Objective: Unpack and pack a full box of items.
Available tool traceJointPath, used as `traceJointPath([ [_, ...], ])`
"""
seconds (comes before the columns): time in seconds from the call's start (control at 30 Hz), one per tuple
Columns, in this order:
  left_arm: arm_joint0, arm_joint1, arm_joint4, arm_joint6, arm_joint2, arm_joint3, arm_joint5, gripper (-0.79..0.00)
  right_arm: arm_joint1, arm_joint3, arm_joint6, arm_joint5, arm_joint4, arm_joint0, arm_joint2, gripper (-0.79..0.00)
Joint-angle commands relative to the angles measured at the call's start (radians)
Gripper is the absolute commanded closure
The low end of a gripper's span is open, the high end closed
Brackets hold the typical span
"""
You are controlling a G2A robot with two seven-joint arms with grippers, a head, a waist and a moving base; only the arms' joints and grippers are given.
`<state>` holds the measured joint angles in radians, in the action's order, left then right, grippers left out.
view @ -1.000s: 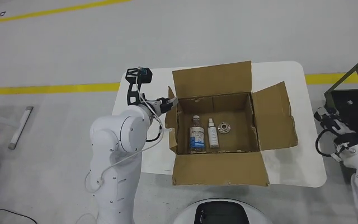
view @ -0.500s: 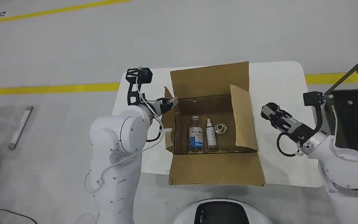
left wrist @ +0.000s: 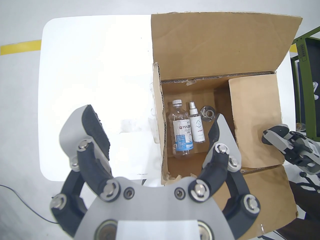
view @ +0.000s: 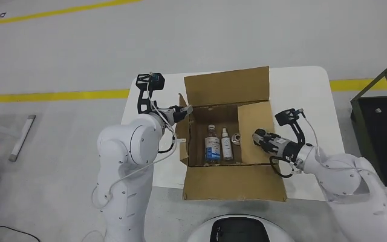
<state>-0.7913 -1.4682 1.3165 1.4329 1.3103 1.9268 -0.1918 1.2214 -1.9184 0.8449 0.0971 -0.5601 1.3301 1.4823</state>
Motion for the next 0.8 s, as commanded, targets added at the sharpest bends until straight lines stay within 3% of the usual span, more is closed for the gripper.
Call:
traceJointPath([
  [0.0,0.0,0.0,0.0,0.0,0.0,0.0,0.0,-0.785,-0.001,0.007,-0.007,-0.008,0.0,-0.008,-0.006,0.0],
  [0.17,0.0,0.0,0.0,0.0,0.0,0.0,0.0,-0.785,-0.001,0.002,-0.056,-0.015,0.071,-0.015,0.015,0.0],
  [0.33,-0.052,0.005,-0.002,-0.104,0.004,0.015,0.055,-0.785,-0.001,0.011,-0.053,-0.043,0.163,-0.011,0.034,0.0],
  [0.37,-0.058,0.007,0.006,-0.122,0.007,0.023,0.067,-0.696,-0.001,0.011,-0.053,-0.043,0.163,-0.011,0.034,0.0],
  [0.4,-0.065,0.009,0.014,-0.147,0.011,0.033,0.079,-0.323,-0.001,0.011,-0.053,-0.043,0.163,-0.011,0.034,0.0],
  [0.43,-0.072,0.01,0.018,-0.17,0.017,0.041,0.085,-0.126,-0.001,0.011,-0.053,-0.043,0.163,-0.011,0.034,0.0],
  [0.47,-0.077,0.012,0.036,-0.2,0.024,0.05,0.092,0.0,-0.001,0.011,-0.053,-0.043,0.163,-0.011,0.034,0.0],
  [0.6,-0.104,0.018,0.1,-0.292,0.046,0.072,0.082,0.0,-0.001,0.005,-0.106,-0.026,0.151,0.002,0.029,0.0],
  [0.77,-0.167,0.027,0.227,-0.371,0.048,0.067,0.117,0.0,0.004,-0.009,-0.315,0.038,0.196,0.027,0.056,0.0],
])
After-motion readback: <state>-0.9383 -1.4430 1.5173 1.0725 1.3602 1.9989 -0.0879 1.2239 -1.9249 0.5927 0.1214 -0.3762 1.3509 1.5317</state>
